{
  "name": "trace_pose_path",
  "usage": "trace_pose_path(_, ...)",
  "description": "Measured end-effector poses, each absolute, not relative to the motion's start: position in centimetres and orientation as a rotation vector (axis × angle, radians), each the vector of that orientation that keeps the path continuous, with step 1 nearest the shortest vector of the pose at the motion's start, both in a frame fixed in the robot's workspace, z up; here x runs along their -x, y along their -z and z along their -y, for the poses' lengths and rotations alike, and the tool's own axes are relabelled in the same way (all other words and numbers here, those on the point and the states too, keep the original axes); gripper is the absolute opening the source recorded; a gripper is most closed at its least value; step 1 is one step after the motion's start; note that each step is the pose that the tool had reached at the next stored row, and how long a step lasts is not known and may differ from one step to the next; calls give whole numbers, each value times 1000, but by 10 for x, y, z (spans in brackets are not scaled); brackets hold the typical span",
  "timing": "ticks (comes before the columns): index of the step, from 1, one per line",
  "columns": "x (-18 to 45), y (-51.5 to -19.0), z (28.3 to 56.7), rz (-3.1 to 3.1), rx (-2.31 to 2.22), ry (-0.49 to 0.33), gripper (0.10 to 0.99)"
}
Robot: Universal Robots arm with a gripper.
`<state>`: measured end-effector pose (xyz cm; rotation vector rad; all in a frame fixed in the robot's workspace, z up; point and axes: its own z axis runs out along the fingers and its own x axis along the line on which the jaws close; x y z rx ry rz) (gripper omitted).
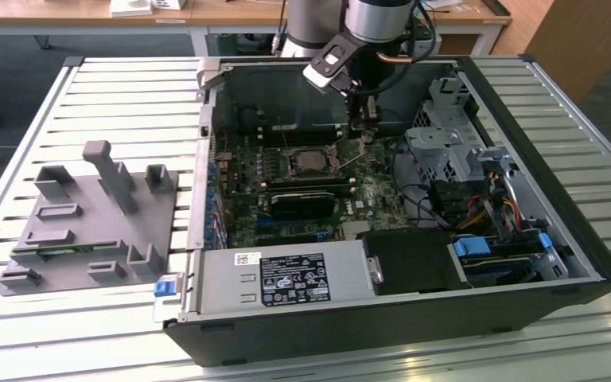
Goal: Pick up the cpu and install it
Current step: 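Close the cpu cover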
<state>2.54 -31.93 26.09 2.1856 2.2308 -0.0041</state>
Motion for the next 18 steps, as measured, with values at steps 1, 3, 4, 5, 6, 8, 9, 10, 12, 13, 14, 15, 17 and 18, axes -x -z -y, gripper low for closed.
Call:
trace_pose_path(1,-27,-261,319,-2231,-2186,4,106)
trace_pose_path(3,-30,-261,319,-2231,-2186,3,106)
trace_pose_path(4,-32,-261,319,-2231,-2186,3,106)
trace_pose_path(5,-34,-261,319,-2231,-2186,3,106)
trace_pose_path(6,-35,-260,319,-2231,-2186,4,106)
trace_pose_path(8,-39,-260,319,-2231,-2186,5,106)
trace_pose_path(9,-40,-260,318,-2230,-2185,5,106)
trace_pose_path(10,-41,-260,318,-2230,-2185,6,106)
trace_pose_path(12,-44,-259,318,-2230,-2185,6,106)
trace_pose_path(13,-45,-258,317,-2230,-2185,6,106)
trace_pose_path(14,-47,-258,317,-2230,-2185,6,106)
trace_pose_path(15,-48,-258,316,-2230,-2185,6,106)
trace_pose_path(17,-51,-257,315,-2230,-2185,6,106)
trace_pose_path(18,-52,-256,314,-2230,-2185,7,106)
